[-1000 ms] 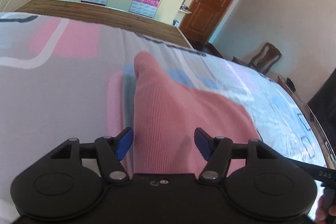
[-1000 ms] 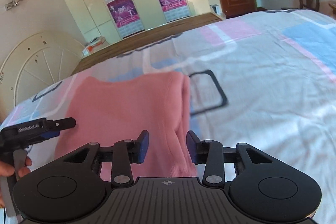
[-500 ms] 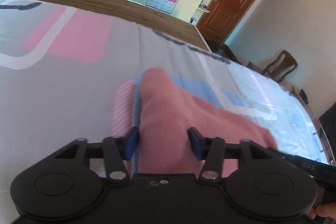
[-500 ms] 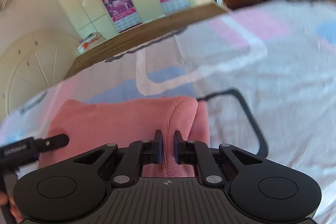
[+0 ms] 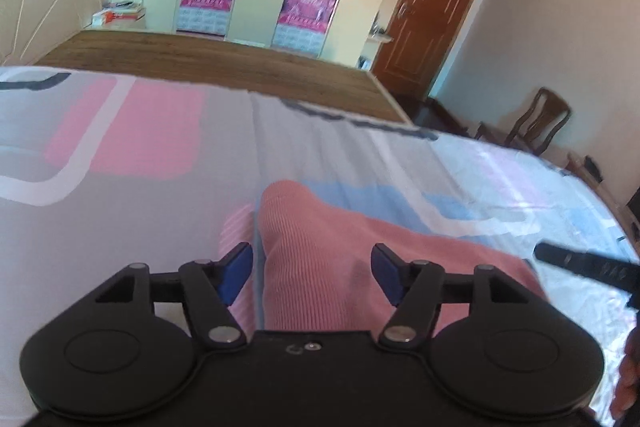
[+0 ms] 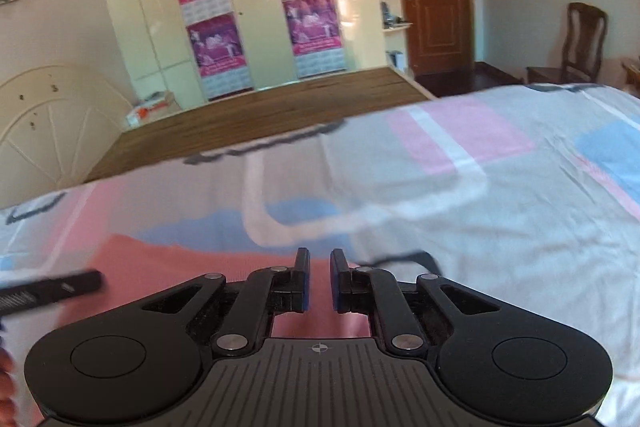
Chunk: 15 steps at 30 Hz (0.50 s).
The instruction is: Fold small clothes
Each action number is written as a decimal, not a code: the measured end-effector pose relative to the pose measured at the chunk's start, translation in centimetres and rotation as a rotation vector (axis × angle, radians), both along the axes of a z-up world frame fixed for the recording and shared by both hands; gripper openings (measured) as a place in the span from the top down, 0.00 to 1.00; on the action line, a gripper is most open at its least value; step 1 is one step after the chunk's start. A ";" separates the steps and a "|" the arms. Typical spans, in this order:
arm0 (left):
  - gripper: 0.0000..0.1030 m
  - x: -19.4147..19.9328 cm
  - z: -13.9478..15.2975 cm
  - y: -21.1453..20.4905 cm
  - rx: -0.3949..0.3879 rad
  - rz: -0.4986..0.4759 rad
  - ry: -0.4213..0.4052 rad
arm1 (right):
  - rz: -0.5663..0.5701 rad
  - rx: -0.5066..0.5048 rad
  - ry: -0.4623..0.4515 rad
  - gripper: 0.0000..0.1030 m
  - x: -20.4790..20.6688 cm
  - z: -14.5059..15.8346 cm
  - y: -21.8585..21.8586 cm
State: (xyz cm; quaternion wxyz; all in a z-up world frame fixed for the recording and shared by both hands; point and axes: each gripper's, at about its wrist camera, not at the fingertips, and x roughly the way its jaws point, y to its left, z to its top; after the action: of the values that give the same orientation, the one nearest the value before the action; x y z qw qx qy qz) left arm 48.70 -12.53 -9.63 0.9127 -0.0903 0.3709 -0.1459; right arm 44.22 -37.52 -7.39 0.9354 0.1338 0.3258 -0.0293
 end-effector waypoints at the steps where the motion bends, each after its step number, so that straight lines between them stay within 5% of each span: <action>1: 0.39 0.4 -0.5 -0.2 0.007 0.008 0.021 | 0.012 -0.004 -0.003 0.88 0.4 0.1 0.4; 8: 0.31 0.8 -2.3 0.0 0.029 0.043 0.074 | 0.013 -0.095 0.102 0.83 2.6 -4.6 0.2; 15: 0.32 -0.6 -0.8 0.0 0.070 0.043 0.041 | -0.007 -0.065 0.069 0.83 1.3 -2.8 -0.5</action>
State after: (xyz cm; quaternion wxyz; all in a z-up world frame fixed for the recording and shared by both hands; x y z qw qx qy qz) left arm 48.10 -12.48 -10.41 0.9103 -0.0693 0.3925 -0.1116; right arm 45.50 -38.02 -10.17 0.9274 0.1036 0.3562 -0.0478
